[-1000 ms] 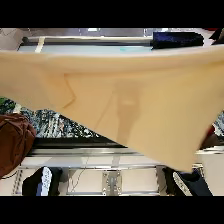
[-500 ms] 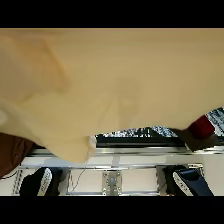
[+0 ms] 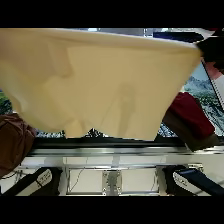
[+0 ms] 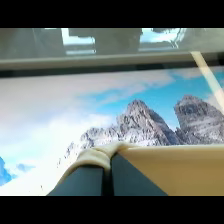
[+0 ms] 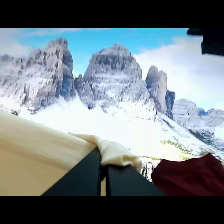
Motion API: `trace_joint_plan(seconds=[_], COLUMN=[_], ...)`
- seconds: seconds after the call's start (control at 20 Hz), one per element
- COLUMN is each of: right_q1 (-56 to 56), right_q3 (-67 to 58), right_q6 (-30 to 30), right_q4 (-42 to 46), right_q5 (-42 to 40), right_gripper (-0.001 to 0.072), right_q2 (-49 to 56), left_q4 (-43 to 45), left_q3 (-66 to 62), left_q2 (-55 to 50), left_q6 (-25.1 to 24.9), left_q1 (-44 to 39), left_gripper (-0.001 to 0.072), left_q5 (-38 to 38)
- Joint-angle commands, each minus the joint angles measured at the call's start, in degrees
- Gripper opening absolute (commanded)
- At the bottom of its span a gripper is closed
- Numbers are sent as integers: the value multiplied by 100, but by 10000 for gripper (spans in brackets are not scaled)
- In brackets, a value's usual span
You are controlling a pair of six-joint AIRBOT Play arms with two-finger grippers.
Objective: Fold the shirts.
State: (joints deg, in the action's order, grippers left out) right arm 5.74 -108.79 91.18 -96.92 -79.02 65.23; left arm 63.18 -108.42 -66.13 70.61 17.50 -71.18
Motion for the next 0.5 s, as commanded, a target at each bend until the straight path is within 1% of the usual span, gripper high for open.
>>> trace_joint_plan(seconds=[0.0, 0.15, 0.2, 0.3, 0.4, 0.45], right_q1=[-4, -4, -4, -4, -4, -4], right_q3=[-7, -9, -9, -9, -11, -13], right_q6=[-2, -164, -354, -555, -737, -841], right_q4=[9, 4, 2, -20, -103, -138], right_q5=[723, 1838, 2221, 2894, 3582, 3893], right_gripper=[7, 7, 7, 8, 8, 9], right_q2=[1661, 2964, 3335, 3875, 4216, 4315], left_q4=[35, 26, 26, 28, 24, 22], left_q3=[-7, -7, -9, -9, -9, -9], left_q2=[-1624, -3040, -3445, -4044, -4437, -4559], left_q6=[-35, -216, -291, -398, -393, -393], left_q1=[-70, -219, -310, -498, -649, -710], left_gripper=[11, 12, 12, 12, 12, 13], left_q5=[409, 1156, 1493, 2284, 3088, 3335])
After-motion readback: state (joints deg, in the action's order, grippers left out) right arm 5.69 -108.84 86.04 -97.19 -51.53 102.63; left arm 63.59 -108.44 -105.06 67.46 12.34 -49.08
